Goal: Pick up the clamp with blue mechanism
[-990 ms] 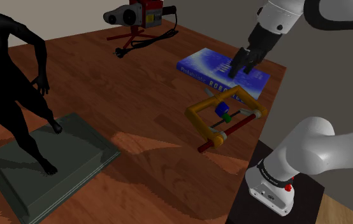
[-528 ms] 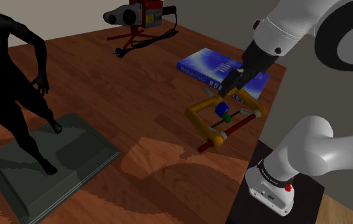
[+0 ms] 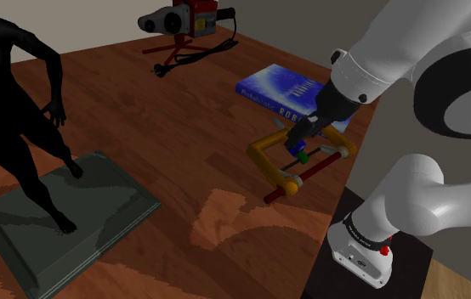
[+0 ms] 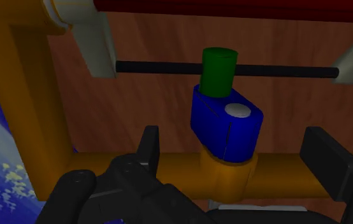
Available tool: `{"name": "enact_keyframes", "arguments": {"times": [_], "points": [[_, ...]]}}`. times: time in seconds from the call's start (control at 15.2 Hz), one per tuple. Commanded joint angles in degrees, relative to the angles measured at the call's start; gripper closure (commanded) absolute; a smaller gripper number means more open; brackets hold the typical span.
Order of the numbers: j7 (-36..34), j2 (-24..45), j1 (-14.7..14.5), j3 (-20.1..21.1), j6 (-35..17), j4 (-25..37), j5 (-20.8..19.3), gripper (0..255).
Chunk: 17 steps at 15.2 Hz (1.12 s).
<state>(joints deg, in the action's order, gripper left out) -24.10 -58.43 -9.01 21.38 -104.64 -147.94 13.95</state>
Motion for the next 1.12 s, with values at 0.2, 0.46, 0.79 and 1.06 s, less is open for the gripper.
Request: {"name": "enact_keyframes", "arguments": {"times": [0.2, 0.46, 0.79, 1.06], "points": [[0.0, -0.3, -0.3, 0.6, -2.1, -2.4, 0.5, 255], [0.0, -0.2, -0.3, 0.5, -2.1, -2.3, 0.5, 255], [0.0, -0.3, -0.3, 0.5, -1.9, -2.2, 0.5, 255], [0.1, 0.3, 0.2, -0.3, 0.8, 1.1, -0.3, 255]]}}
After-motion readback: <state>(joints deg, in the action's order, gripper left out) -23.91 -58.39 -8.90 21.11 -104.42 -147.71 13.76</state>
